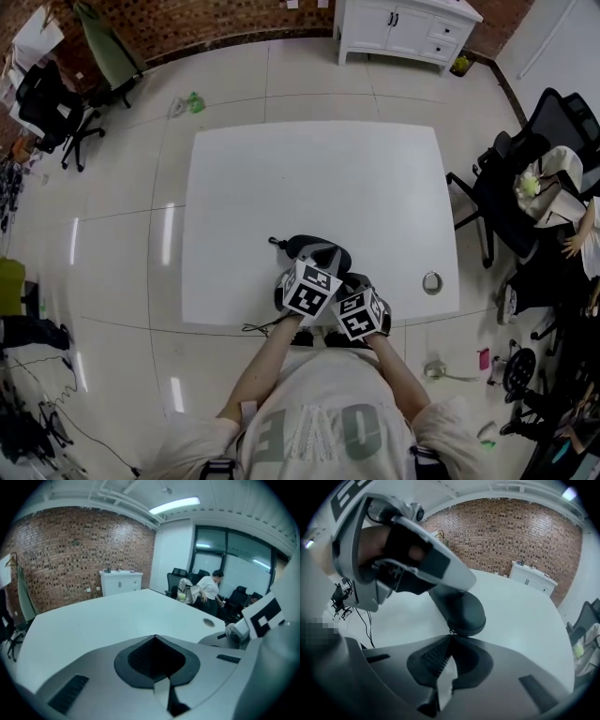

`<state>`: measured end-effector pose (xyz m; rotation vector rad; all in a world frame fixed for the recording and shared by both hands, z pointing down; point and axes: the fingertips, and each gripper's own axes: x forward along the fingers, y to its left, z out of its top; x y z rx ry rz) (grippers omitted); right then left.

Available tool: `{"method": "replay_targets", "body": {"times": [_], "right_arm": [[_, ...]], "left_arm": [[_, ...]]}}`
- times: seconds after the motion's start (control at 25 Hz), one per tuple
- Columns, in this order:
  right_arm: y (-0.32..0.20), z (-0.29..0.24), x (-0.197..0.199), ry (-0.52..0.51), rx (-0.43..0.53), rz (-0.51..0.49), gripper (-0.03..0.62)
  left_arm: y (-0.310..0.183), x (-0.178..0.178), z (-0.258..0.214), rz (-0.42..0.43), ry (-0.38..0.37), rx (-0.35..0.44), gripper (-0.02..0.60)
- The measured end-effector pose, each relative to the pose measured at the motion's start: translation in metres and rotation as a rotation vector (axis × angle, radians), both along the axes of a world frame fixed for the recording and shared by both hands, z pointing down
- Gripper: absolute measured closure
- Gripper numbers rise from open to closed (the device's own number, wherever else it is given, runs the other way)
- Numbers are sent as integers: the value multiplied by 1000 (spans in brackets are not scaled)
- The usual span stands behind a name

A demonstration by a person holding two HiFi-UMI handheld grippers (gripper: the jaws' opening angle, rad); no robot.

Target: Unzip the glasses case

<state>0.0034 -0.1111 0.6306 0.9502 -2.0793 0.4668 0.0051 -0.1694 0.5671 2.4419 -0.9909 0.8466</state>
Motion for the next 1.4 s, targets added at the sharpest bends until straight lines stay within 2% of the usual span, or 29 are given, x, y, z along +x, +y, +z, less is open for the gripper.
{"method": "replay_targets", "body": {"times": [0.08,0.2,0.44,0.6,0.96,1.12,1.2,1.28,1.4], "right_arm": [[3,2,1,7,-6,-8,594],[1,5,15,48,3,-24,594],[2,9,40,76,-15,-49,594],[-6,6,50,141,-3,-86,594],[-42,5,53,163,28,-154,594],[-59,1,41,214,93,-302,594],[-60,2,40,221,104,-346,594],[-56,2,41,223,114,-344,594],[-39,-1,47,202,130,-296,594]], "left_arm": [[3,3,13,-11,4,-1,580],[4,2,15,-66,86,-37,580],[15,4,15,-89,151,-83,580],[14,3,15,-95,153,-85,580],[18,2,15,-101,140,-86,580],[18,3,15,-102,139,-90,580],[16,2,14,-103,151,-112,580],[16,-7,10,-143,170,-123,580],[22,-50,-3,-280,194,-117,580]]}}
